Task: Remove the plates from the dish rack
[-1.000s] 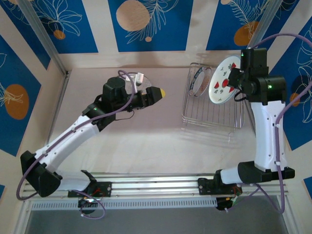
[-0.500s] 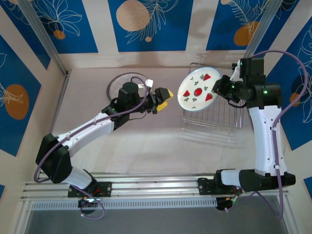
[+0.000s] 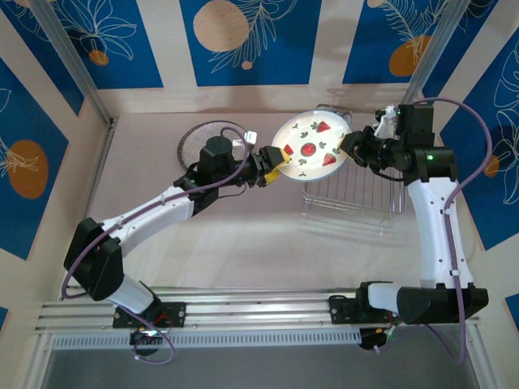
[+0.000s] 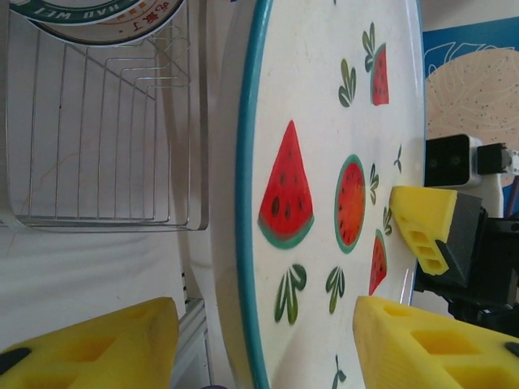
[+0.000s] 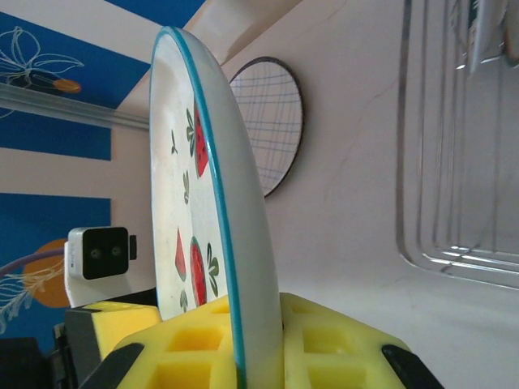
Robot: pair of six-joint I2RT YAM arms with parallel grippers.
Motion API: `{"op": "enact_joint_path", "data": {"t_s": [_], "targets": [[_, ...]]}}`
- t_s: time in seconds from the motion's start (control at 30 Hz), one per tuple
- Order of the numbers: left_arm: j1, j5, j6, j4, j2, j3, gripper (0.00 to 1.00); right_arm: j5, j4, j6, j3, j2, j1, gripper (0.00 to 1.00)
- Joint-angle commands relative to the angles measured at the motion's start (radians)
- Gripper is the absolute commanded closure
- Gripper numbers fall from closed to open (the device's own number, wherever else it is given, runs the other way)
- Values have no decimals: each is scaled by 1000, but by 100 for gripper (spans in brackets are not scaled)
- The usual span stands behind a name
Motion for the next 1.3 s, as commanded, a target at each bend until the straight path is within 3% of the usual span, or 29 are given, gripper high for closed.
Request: {"op": "enact_joint_path", "data": {"t_s": [0.0, 0.5, 0.7, 0.87, 1.03, 1.17, 1.27], "targets": [[-10, 18, -3, 33, 1, 9, 47, -152, 136, 56, -11, -24, -6, 100], [-6, 2, -9, 47, -40, -22, 100, -208, 151, 61, -91, -4, -7, 100], [15, -9, -54, 103, -90, -81, 100, -118, 98, 5, -54, -4, 19, 57], [67, -8, -124, 182, -154, -156, 100, 100, 9, -60, 5, -23, 80, 37], [120, 3, -126, 143, -256, -240, 100, 226, 74, -100, -24, -87, 133, 33], [174, 9, -84, 49, -354, -333, 100, 226, 206, -158, -110, -155, 191, 33], [207, -8, -60, 25, -418, -424, 100, 246, 362, -273, -215, -240, 288, 33]]}}
